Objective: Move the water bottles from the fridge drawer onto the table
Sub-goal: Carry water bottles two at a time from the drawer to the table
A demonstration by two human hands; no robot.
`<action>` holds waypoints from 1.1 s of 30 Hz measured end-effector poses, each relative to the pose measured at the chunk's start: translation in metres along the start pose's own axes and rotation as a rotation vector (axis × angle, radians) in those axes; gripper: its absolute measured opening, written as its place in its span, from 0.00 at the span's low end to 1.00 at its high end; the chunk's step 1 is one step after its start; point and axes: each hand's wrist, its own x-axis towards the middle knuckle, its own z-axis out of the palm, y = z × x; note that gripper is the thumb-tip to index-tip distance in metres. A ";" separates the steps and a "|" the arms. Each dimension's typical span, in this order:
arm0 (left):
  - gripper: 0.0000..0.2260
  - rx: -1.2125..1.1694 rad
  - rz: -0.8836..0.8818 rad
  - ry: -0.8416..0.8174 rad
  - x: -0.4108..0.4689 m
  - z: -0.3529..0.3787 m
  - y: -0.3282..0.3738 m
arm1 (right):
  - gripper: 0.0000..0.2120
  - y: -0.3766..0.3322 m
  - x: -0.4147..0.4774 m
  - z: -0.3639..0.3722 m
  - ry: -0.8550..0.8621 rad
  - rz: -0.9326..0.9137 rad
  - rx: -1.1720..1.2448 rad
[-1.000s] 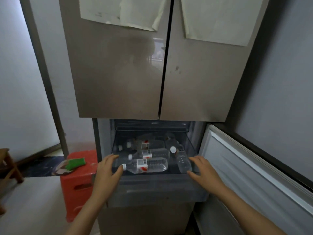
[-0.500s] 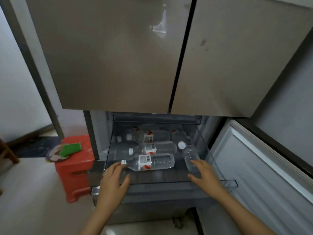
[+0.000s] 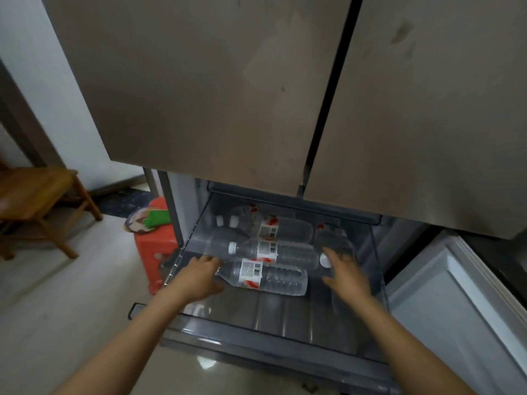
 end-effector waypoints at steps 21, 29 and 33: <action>0.19 0.177 0.040 -0.270 0.042 -0.008 0.007 | 0.05 0.000 -0.023 -0.038 0.250 0.104 0.411; 0.14 0.071 0.198 0.082 -0.004 -0.067 0.035 | 0.10 -0.004 -0.058 -0.101 0.306 0.113 0.406; 0.17 0.154 0.286 0.153 -0.021 -0.080 0.046 | 0.05 -0.013 -0.075 -0.107 0.293 0.136 0.454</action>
